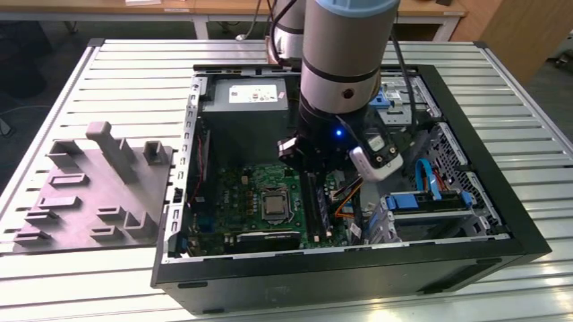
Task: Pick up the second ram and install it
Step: 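Insert the second ram into the second slot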
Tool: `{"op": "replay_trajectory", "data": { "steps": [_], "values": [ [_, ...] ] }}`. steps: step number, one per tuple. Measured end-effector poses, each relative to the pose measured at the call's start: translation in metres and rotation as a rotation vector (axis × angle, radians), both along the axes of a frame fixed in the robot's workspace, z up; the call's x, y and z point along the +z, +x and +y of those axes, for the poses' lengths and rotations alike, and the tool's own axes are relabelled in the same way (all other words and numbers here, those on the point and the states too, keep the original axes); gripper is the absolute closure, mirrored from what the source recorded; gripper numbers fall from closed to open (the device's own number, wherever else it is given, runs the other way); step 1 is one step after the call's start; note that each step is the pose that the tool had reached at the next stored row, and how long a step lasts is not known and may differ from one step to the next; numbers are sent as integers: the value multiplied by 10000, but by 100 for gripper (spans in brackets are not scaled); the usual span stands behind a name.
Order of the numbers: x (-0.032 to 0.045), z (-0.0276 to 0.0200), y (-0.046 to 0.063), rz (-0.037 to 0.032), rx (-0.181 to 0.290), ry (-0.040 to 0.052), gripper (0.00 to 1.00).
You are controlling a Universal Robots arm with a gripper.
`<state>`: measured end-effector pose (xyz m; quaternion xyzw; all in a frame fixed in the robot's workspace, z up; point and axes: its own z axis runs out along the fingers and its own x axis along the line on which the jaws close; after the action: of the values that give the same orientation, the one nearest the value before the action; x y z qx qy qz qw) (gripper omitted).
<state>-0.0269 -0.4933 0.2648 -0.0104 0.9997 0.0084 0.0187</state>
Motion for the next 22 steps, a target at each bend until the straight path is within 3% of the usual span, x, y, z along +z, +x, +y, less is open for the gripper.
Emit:
{"op": "replay_trajectory", "data": {
  "steps": [5,10,22],
  "values": [
    [-24,-8,-45,-28,0,57,89],
    [-98,-34,-58,-54,0,78,89],
    [-169,-36,-74,-79,0,138,89]
  ]
}}
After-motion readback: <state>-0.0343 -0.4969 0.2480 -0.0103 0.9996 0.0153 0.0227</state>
